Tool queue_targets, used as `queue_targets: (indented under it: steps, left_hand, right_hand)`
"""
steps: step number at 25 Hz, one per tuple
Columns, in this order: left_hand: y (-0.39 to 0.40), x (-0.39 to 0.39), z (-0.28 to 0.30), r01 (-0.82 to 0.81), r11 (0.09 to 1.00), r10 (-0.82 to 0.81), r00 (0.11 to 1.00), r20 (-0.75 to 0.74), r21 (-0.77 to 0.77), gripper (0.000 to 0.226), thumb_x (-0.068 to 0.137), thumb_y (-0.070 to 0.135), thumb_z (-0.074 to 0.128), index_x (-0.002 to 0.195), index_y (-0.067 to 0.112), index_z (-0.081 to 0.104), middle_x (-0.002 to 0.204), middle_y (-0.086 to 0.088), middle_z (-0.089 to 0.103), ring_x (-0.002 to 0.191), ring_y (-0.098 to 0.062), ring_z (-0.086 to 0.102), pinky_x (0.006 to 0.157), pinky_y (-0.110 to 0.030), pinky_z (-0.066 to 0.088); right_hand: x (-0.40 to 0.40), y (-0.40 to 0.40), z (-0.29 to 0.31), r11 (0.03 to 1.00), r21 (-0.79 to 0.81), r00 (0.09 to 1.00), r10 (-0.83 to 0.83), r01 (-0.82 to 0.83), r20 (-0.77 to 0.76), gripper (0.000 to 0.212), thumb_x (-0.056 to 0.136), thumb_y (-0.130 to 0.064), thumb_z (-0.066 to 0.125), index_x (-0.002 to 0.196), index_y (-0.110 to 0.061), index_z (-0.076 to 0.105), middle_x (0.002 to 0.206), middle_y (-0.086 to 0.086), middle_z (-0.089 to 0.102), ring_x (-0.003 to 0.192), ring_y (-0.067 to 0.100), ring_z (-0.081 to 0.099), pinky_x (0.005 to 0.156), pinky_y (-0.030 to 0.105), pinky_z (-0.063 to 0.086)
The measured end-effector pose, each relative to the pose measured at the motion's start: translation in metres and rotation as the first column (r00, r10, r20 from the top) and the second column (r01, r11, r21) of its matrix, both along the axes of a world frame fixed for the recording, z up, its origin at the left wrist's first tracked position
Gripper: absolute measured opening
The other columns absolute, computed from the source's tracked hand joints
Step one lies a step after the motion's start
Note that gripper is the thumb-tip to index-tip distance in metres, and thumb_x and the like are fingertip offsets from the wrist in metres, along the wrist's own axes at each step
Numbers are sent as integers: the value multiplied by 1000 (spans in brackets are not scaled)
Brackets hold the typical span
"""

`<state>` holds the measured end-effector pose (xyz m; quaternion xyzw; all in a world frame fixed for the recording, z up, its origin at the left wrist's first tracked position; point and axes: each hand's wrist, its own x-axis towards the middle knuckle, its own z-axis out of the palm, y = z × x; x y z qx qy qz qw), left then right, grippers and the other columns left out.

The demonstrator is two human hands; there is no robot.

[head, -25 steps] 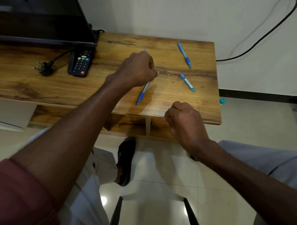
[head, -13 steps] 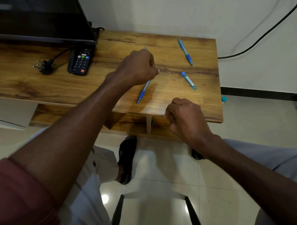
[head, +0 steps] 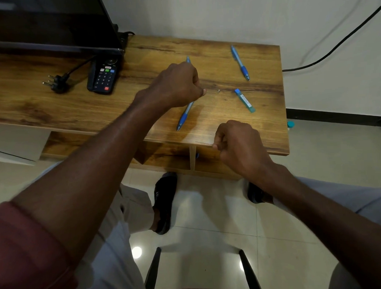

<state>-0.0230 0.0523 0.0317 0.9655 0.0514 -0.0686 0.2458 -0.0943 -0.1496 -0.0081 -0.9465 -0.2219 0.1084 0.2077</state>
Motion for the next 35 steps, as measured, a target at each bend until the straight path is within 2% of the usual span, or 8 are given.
queue_targets:
  steps: [3, 6, 13, 16, 18, 20, 22, 35]
  left_hand:
    - [1, -1, 1, -1, 1000, 1, 1000, -27, 5, 25, 94, 38, 75, 103, 14, 74, 109, -6, 74, 101, -20, 69, 88, -43, 59]
    - [0, -2, 3, 2, 1000, -1, 999, -44, 9, 26, 94, 38, 75, 104, 13, 74, 110, -6, 74, 103, -20, 68, 90, -44, 59]
    - [0, -3, 4, 14, 1000, -13, 997, -82, 10, 28, 96, 39, 74, 108, 14, 73, 105, -4, 73, 99, -19, 68, 81, -38, 55]
    - [1, -2, 4, 20, 1000, -19, 995, -93, 6, 29, 96, 39, 73, 109, 14, 72, 107, -4, 72, 100, -19, 68, 82, -38, 55]
    - [2, -2, 4, 20, 1000, -21, 995, -95, -4, 29, 96, 40, 73, 108, 14, 73, 105, -3, 72, 99, -19, 67, 80, -37, 54]
    - [2, -2, 4, 24, 1000, -24, 996, -90, -4, 28, 96, 40, 73, 108, 14, 73, 102, -1, 70, 96, -17, 66, 76, -34, 50]
    - [3, -2, 3, 28, 1000, -29, 996, -85, -5, 28, 96, 39, 73, 109, 15, 73, 98, 2, 67, 93, -15, 65, 73, -32, 47]
    - [8, -1, -4, 87, 996, -88, 993, -83, -14, 24, 98, 34, 72, 115, 18, 72, 82, 16, 54, 72, -1, 54, 59, -22, 40]
  right_hand:
    - [14, 0, 5, 979, 107, 968, -149, 173, -200, 19, 81, -15, 89, 88, -18, 72, 85, -7, 68, 85, 11, 65, 76, 30, 50]
    - [30, -2, 12, 967, 147, 916, -141, 209, -374, 24, 72, -13, 95, 81, -16, 72, 79, -6, 72, 80, 7, 68, 73, 28, 52]
    - [50, -1, 11, 921, 187, 889, -252, 342, -383, 11, 84, -14, 87, 89, -11, 77, 90, 2, 77, 84, 11, 68, 76, 33, 59]
    - [54, -7, 11, 851, 261, 807, -272, 456, -524, 9, 93, -5, 70, 92, -10, 77, 90, 7, 77, 62, 6, 63, 53, 22, 53]
    - [56, -13, 10, 876, 302, 878, -233, 377, -419, 18, 96, -4, 66, 95, -16, 79, 90, 2, 76, 64, 2, 63, 56, 21, 53]
    - [59, -16, 10, 964, 237, 988, -91, 118, -121, 25, 96, -3, 67, 106, -21, 80, 105, 0, 75, 91, 7, 67, 82, 30, 57]
    - [63, -16, 7, 979, 197, 999, 50, -46, -15, 33, 94, 1, 68, 115, -22, 79, 116, 2, 70, 106, 13, 65, 94, 38, 55]
    - [74, -11, -2, 958, 220, 979, 197, -181, -52, 25, 87, -20, 83, 108, -33, 81, 115, -5, 62, 108, 12, 56, 90, 42, 52]
